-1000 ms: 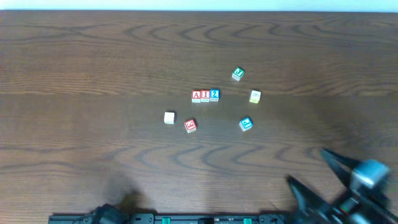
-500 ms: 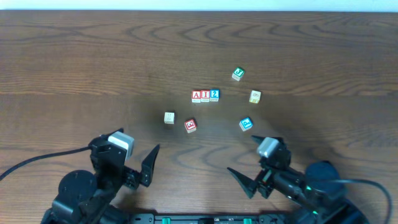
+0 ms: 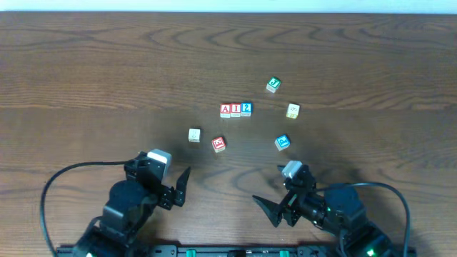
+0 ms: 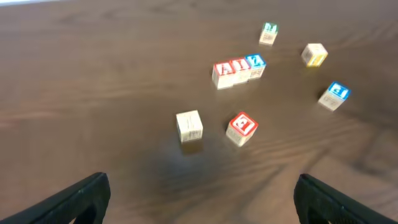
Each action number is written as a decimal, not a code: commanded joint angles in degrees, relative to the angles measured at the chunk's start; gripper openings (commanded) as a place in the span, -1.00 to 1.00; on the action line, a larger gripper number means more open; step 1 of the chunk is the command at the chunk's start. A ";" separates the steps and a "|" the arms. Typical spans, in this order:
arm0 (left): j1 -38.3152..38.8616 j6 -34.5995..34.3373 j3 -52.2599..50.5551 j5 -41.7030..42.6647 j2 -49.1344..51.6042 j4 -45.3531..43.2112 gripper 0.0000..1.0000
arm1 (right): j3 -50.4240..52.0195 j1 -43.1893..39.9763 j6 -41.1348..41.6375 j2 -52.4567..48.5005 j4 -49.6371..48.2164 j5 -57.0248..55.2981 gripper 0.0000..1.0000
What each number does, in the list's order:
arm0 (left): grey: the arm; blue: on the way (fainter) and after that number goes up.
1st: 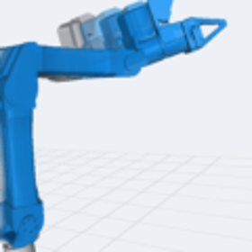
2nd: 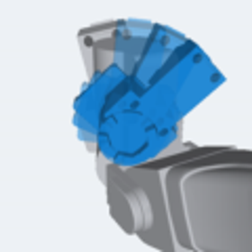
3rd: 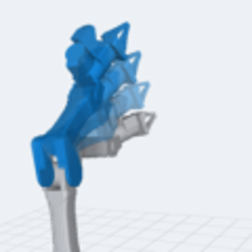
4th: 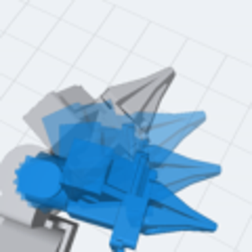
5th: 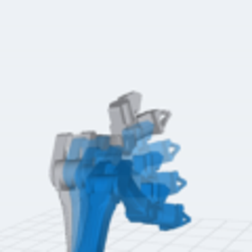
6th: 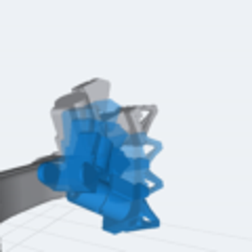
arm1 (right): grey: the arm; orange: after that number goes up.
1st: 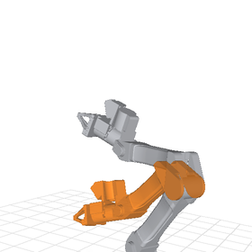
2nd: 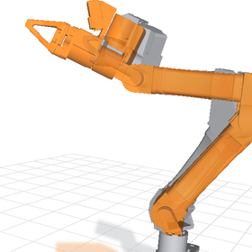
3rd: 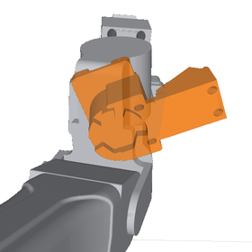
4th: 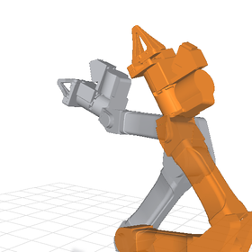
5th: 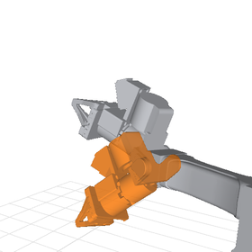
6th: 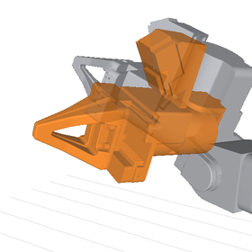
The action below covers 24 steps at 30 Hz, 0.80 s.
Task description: Spell out Ai2
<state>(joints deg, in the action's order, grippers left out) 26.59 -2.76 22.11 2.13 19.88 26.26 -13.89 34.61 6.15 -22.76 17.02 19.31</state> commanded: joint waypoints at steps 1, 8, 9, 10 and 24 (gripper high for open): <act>0.02 -2.03 -3.34 -1.05 -0.33 -2.95 0.91 | 1.95 -0.46 3.96 0.31 -1.95 0.17 0.98; 0.02 -2.03 -9.60 -1.22 -0.33 -3.89 0.91 | 8.85 -0.48 11.15 0.31 -5.16 -4.13 0.98; 0.02 -2.03 -10.19 -1.25 -0.33 -4.02 0.91 | 9.99 -0.48 12.13 0.31 -6.62 -4.35 0.98; 0.02 -2.08 -10.88 -1.27 -0.33 -4.44 0.91 | 10.91 -0.48 12.66 0.31 -7.82 -4.35 0.98; 0.00 -32.65 -17.46 -25.20 0.07 -11.56 0.91 | 11.43 -0.57 13.11 -3.50 -8.50 -18.97 0.98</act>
<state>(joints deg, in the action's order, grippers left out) 26.57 -28.32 6.13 -16.78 20.01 14.55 -3.25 34.61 18.52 -26.13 8.10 6.68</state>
